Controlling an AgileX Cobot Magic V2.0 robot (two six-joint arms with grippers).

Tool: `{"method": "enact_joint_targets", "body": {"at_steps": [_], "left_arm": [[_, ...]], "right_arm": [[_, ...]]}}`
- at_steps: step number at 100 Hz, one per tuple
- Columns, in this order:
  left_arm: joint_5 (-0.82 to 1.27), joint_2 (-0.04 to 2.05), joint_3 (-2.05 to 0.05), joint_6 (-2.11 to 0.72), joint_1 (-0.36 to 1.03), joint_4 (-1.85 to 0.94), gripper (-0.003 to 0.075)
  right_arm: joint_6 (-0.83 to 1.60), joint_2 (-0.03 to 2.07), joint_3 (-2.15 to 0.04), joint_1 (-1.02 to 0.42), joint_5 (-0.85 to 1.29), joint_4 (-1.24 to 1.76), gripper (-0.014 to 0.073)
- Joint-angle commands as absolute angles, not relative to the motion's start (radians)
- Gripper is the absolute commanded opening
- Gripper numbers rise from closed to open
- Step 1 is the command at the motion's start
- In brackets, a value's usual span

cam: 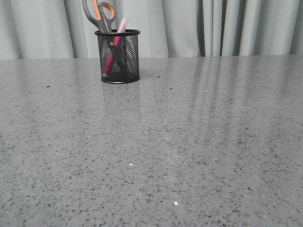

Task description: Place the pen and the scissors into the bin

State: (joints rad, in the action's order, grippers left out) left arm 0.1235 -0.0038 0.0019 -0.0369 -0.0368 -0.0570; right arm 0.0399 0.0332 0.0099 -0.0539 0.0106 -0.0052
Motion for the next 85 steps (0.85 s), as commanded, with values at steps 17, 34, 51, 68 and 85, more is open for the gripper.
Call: {"method": "enact_joint_targets", "body": {"at_steps": [17,34,51,68,85], "left_arm": [[0.039,-0.035,0.046,-0.027,-0.039,-0.068,-0.0019],[0.039,-0.035,0.046,-0.027,-0.039,-0.068,-0.0019],[0.039,-0.035,0.046,-0.027,-0.039,-0.068,-0.0019],[0.039,-0.035,0.046,-0.027,-0.039,-0.068,-0.0019],[0.039,-0.035,0.046,-0.027,-0.039,-0.068,-0.0019]], "right_arm": [[0.05,-0.031,0.024,-0.048,0.054,-0.034,-0.0071],[0.05,-0.031,0.024,-0.048,0.06,-0.065,-0.0071],[0.05,-0.031,0.024,-0.048,0.062,-0.065,-0.0071],[0.05,-0.031,0.024,-0.048,0.062,-0.065,-0.0071],[0.05,-0.031,0.024,-0.048,0.062,-0.065,-0.0071]]}}
